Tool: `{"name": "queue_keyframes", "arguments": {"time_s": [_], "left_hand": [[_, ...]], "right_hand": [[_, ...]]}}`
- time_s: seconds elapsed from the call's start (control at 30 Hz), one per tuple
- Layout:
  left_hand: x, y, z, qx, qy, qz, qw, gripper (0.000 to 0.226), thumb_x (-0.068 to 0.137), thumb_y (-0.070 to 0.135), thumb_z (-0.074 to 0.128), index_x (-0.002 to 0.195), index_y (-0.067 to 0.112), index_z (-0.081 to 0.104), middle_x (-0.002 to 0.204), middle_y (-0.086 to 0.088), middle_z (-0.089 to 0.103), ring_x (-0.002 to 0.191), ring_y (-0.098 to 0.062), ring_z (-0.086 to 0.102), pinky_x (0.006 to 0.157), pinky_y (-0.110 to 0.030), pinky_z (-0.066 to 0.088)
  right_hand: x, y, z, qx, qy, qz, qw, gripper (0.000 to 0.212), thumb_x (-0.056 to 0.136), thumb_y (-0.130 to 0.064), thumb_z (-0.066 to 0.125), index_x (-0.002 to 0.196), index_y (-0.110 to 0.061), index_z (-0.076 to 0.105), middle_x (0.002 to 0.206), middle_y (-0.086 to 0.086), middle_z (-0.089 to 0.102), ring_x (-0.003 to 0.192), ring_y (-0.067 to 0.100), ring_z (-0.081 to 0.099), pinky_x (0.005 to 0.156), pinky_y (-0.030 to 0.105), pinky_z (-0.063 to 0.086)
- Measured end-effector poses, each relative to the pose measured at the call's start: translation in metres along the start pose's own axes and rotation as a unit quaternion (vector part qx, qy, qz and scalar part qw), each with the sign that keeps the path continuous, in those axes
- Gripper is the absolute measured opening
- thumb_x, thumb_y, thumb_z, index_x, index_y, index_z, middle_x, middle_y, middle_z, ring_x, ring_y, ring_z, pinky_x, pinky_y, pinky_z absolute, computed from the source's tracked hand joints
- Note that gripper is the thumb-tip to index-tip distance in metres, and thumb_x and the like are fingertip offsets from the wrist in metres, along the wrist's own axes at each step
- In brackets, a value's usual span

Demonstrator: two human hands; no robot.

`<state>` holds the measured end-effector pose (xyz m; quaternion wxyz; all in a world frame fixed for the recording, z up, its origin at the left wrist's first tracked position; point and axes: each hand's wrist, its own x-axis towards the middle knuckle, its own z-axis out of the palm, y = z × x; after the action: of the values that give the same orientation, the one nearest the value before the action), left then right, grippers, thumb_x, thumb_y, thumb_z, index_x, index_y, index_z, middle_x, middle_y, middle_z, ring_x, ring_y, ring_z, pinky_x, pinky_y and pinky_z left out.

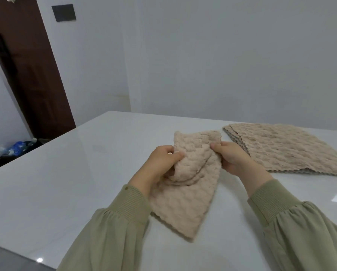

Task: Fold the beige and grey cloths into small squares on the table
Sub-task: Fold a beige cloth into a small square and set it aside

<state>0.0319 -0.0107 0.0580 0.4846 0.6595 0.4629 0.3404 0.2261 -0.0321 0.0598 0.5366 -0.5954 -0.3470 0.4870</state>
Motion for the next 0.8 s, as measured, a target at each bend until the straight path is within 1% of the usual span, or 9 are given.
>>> {"name": "queue_keyframes", "arguments": {"time_s": [0.07, 0.13, 0.2, 0.3, 0.37, 0.43, 0.6, 0.73, 0.8], "left_hand": [[-0.007, 0.008, 0.0, -0.136, -0.088, -0.046, 0.986, 0.014, 0.092, 0.015, 0.059, 0.079, 0.012, 0.06, 0.061, 0.003, 0.059, 0.046, -0.007, 0.052, 0.042, -0.018, 0.043], [-0.004, 0.004, -0.003, -0.13, -0.1, -0.07, 0.984, 0.005, 0.091, 0.014, 0.06, 0.088, 0.011, 0.064, 0.074, -0.001, 0.067, 0.059, -0.011, 0.06, 0.051, -0.019, 0.052], [0.002, -0.007, -0.005, 0.01, -0.035, -0.07, 0.997, 0.008, 0.088, 0.019, 0.064, 0.09, 0.012, 0.062, 0.084, -0.004, 0.068, 0.066, -0.015, 0.064, 0.062, -0.027, 0.056], [0.009, -0.024, -0.005, 0.237, 0.103, -0.028, 0.966, 0.032, 0.088, 0.029, 0.06, 0.118, 0.019, 0.052, 0.108, -0.003, 0.063, 0.093, -0.021, 0.063, 0.084, -0.036, 0.052], [0.008, -0.03, 0.001, 0.272, 0.148, 0.044, 0.95, 0.051, 0.094, 0.031, 0.052, 0.141, 0.022, 0.033, 0.14, -0.003, 0.044, 0.127, -0.023, 0.043, 0.104, -0.037, 0.037], [0.011, -0.034, 0.01, 0.307, 0.104, 0.107, 0.94, 0.059, 0.097, 0.036, 0.045, 0.149, 0.021, 0.02, 0.155, -0.002, 0.023, 0.142, -0.023, 0.019, 0.115, -0.039, 0.021], [0.016, -0.046, 0.024, 0.477, -0.062, 0.064, 0.875, 0.059, 0.098, 0.052, 0.024, 0.151, 0.027, 0.014, 0.16, -0.001, 0.002, 0.146, -0.022, -0.002, 0.118, -0.046, 0.003], [0.015, -0.046, 0.023, 0.484, -0.064, 0.065, 0.87, 0.059, 0.098, 0.054, 0.022, 0.151, 0.029, 0.013, 0.16, 0.0, -0.001, 0.146, -0.022, -0.005, 0.117, -0.046, 0.0], [0.015, -0.045, 0.024, 0.491, -0.068, 0.059, 0.867, 0.059, 0.098, 0.054, 0.022, 0.151, 0.031, 0.011, 0.16, 0.001, -0.003, 0.146, -0.022, -0.006, 0.116, -0.047, -0.001]], "right_hand": [[-0.001, -0.002, -0.003, -0.007, 0.005, -0.01, 1.0, 0.016, 0.095, -0.008, 0.053, 0.098, 0.007, 0.057, 0.071, 0.01, 0.065, 0.057, 0.016, 0.062, 0.049, 0.024, 0.052], [0.001, -0.001, -0.008, -0.009, -0.005, -0.016, 1.0, 0.016, 0.094, -0.008, 0.055, 0.104, 0.004, 0.055, 0.082, 0.015, 0.068, 0.063, 0.018, 0.066, 0.06, 0.024, 0.054], [0.006, 0.009, -0.01, -0.067, 0.013, -0.038, 0.997, 0.044, 0.09, -0.008, 0.061, 0.13, 0.004, 0.045, 0.111, 0.025, 0.064, 0.09, 0.032, 0.065, 0.084, 0.036, 0.052], [0.009, 0.032, -0.009, -0.286, 0.12, -0.151, 0.939, 0.044, 0.09, -0.011, 0.06, 0.132, -0.009, 0.047, 0.122, 0.014, 0.059, 0.099, 0.023, 0.059, 0.082, 0.024, 0.048], [0.012, 0.042, -0.012, -0.376, 0.155, -0.209, 0.889, 0.048, 0.092, -0.014, 0.054, 0.138, -0.012, 0.041, 0.136, 0.009, 0.049, 0.123, 0.023, 0.047, 0.101, 0.032, 0.04], [0.014, 0.043, -0.014, -0.387, 0.165, -0.245, 0.874, 0.047, 0.095, -0.017, 0.049, 0.141, -0.012, 0.038, 0.143, 0.006, 0.044, 0.133, 0.023, 0.038, 0.109, 0.035, 0.03], [0.018, 0.055, -0.007, -0.563, 0.1, -0.212, 0.793, 0.043, 0.091, -0.033, 0.05, 0.126, -0.008, 0.055, 0.128, 0.01, 0.058, 0.12, 0.029, 0.049, 0.102, 0.039, 0.038], [0.016, 0.052, -0.009, -0.527, 0.192, -0.211, 0.801, 0.029, 0.088, -0.035, 0.053, 0.09, -0.009, 0.068, 0.098, 0.009, 0.065, 0.097, 0.03, 0.056, 0.084, 0.04, 0.046], [0.016, 0.052, -0.011, -0.533, 0.187, -0.188, 0.803, 0.03, 0.087, -0.038, 0.054, 0.072, -0.013, 0.061, 0.082, 0.006, 0.062, 0.087, 0.029, 0.057, 0.075, 0.039, 0.048]]}}
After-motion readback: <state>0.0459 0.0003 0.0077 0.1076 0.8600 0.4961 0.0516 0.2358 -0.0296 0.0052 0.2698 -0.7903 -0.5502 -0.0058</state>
